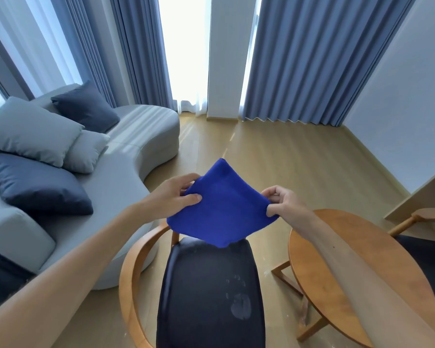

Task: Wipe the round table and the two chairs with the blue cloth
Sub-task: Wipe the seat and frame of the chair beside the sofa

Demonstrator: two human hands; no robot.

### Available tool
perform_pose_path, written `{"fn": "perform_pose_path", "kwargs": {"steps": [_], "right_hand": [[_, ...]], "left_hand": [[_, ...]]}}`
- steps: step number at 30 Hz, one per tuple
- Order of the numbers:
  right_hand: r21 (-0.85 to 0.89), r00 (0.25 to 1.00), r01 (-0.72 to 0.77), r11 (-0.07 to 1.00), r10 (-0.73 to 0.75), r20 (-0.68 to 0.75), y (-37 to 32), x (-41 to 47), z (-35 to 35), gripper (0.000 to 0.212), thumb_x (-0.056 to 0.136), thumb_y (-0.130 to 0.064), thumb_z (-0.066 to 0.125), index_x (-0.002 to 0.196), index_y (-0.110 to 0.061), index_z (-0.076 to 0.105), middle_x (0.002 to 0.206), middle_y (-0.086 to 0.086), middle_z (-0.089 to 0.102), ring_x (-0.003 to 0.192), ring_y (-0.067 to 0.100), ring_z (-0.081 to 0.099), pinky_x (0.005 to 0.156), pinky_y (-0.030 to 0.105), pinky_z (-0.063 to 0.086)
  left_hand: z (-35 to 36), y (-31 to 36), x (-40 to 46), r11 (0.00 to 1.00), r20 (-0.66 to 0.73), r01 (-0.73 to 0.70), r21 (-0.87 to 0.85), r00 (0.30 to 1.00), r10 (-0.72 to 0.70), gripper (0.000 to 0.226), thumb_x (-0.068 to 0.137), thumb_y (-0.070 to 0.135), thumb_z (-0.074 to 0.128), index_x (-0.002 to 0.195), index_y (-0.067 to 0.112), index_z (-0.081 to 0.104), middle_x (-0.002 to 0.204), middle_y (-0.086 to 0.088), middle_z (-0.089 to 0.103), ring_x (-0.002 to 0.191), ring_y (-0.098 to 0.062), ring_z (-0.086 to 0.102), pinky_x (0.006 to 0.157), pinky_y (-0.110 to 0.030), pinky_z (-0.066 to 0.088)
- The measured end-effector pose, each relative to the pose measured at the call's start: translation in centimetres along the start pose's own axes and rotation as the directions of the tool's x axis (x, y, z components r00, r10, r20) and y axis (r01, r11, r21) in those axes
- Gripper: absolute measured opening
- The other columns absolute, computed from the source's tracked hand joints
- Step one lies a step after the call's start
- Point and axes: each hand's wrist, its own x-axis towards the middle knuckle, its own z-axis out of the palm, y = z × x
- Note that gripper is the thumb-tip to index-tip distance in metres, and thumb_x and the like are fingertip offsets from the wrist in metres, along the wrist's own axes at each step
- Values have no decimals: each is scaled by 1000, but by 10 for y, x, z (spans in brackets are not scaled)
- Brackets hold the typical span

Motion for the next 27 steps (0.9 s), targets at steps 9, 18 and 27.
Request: {"fn": "perform_pose_path", "kwargs": {"steps": [9, 18, 27], "right_hand": [[-285, 913, 353, 891, -261, 313, -14, 1, 27, 83, 78, -20, 75, 144, -39, 29, 131, -17, 49, 121, -7, 43, 95, 12, 36], [-449, 896, 419, 789, -441, 60, -15, 7, 45, 3, 86, -17, 65, 87, -19, 65, 83, -8, 63, 78, 11, 57, 69, 23, 47], [-314, 968, 243, 918, -251, 17, -22, 12, 69, 21, 86, -44, 60, 94, -27, 51, 89, -10, 63, 83, 14, 62, 68, 24, 50]], "left_hand": [[18, 27, 15, 795, 380, -272, 543, 923, 56, 30, 96, 19, 46, 117, 37, 56, 106, 7, 63, 86, 0, 50, 71, -21, 39], [10, 7, 24, 624, 73, -63, 779, 997, 10, 23, 97, 46, 42, 90, 27, 52, 74, 7, 54, 68, -11, 52, 54, -23, 34], [45, 24, 43, 903, -287, 363, 228, 912, -294, 9, 93, 21, 44, 99, 17, 50, 81, -3, 57, 71, -22, 62, 64, -34, 54]]}}
